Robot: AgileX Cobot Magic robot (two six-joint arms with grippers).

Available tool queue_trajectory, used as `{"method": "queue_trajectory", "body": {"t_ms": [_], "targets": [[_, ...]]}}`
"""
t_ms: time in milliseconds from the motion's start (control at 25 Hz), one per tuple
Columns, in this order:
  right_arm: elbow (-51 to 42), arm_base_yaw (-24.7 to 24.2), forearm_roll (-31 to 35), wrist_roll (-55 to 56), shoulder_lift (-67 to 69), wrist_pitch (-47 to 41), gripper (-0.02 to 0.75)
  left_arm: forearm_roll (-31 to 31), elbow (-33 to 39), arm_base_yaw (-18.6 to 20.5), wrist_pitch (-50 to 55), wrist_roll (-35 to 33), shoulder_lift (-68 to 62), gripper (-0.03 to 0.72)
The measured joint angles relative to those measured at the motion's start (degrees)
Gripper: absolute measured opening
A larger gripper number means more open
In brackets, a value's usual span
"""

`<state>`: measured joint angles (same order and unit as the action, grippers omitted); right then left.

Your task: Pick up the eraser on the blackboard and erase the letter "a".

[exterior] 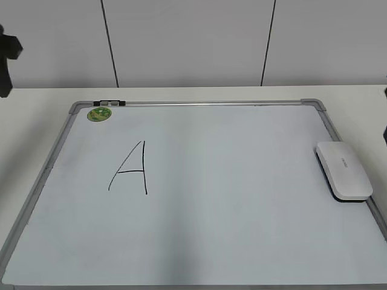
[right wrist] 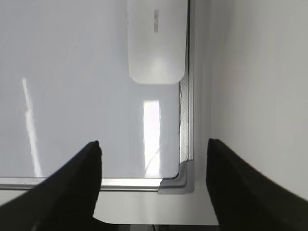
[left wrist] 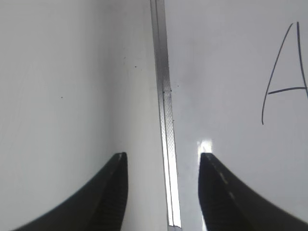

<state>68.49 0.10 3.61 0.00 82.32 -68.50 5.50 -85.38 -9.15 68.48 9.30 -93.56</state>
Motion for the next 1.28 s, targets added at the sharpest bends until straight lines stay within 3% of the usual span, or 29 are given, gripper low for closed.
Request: {"method": "queue_trajectory", "body": {"t_ms": [320,600,920,1280], "targets": [[-20.2,0.0,1.6,-2.5,-26.2,6.4,0.503,4.3,15.2,-5.6,-7.4,2.3,19.7,0.302],[-31.4,0.0,5.3,-3.3,-47.0,6.9,0.503,7.0,30.7,-8.4,-10.5,2.3,41.0,0.297],[-36.8,0.0,6.7,-3.3,-65.8,3.9,0.503,6.0,46.0,-8.6,-10.4,-0.3,63.6,0.293],[-39.2,0.0,4.8,-4.0,-71.5,1.3,0.502,1.8,54.9,-8.7,-5.9,-5.0,78.4,0.276]]}}
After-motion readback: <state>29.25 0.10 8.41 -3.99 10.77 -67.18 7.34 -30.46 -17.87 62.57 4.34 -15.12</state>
